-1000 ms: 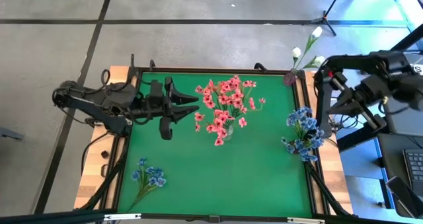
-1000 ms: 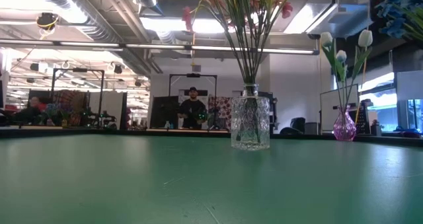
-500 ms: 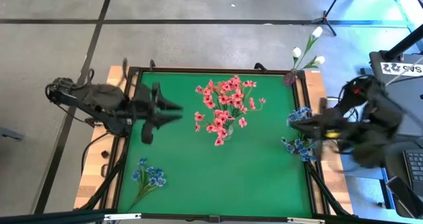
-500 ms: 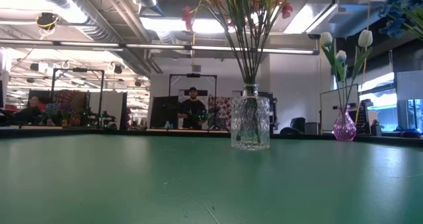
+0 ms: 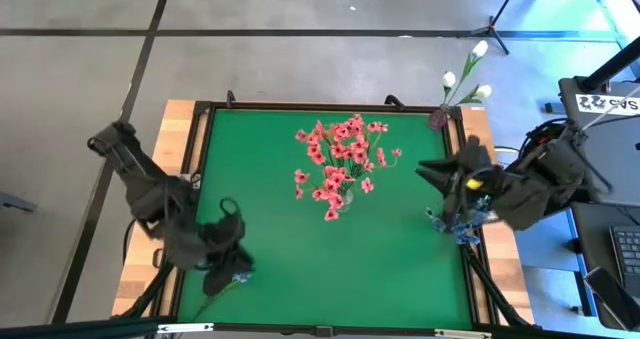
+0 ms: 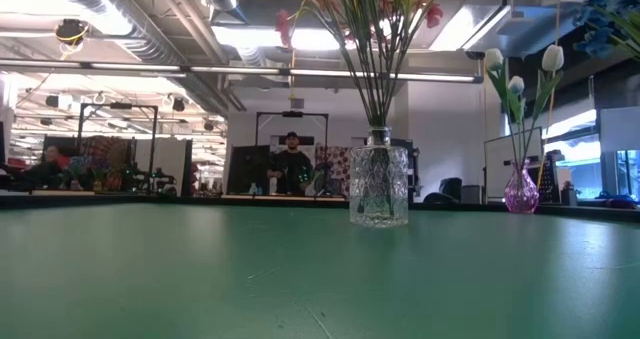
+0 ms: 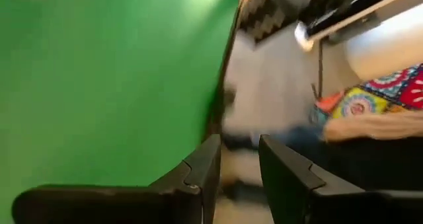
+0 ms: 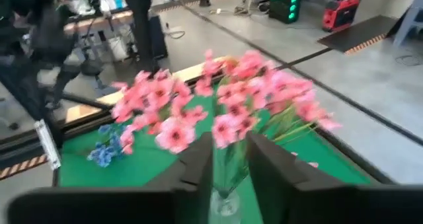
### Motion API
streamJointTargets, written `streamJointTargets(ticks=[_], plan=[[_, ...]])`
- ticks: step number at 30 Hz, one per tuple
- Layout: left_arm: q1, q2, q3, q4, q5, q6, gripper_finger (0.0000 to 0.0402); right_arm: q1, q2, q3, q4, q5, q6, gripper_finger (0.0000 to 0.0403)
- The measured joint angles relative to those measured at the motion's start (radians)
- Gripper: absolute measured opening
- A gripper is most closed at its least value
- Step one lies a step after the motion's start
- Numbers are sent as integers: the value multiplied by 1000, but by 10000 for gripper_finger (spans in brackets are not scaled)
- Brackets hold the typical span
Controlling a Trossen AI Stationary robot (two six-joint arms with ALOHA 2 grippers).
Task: Sort flowers into vase by color
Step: Put the blue flowers into the red vase
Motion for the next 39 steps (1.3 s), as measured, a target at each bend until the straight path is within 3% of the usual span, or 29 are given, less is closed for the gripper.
streamJointTargets(ticks=[7, 13, 18, 26, 33, 39], plan=[[-111, 106, 0, -234, 286, -605, 101, -43, -96, 1, 0, 8, -75, 222], [-134, 221, 0, -267, 457, -789, 115, -42, -146, 1, 14, -83, -164, 300], [-134, 309, 0, -269, 548, -879, 151, -42, -188, 1, 1, -236, -194, 311], [-144, 407, 0, -262, 649, -1008, 197, -42, -195, 0, -29, -394, -267, 311], [-139, 512, -4, -287, 717, -1019, 200, -42, -209, 0, -60, -496, -253, 311], [-56, 535, -136, -184, 715, -912, 190, -42, -212, 0, -72, -563, -194, 311]])
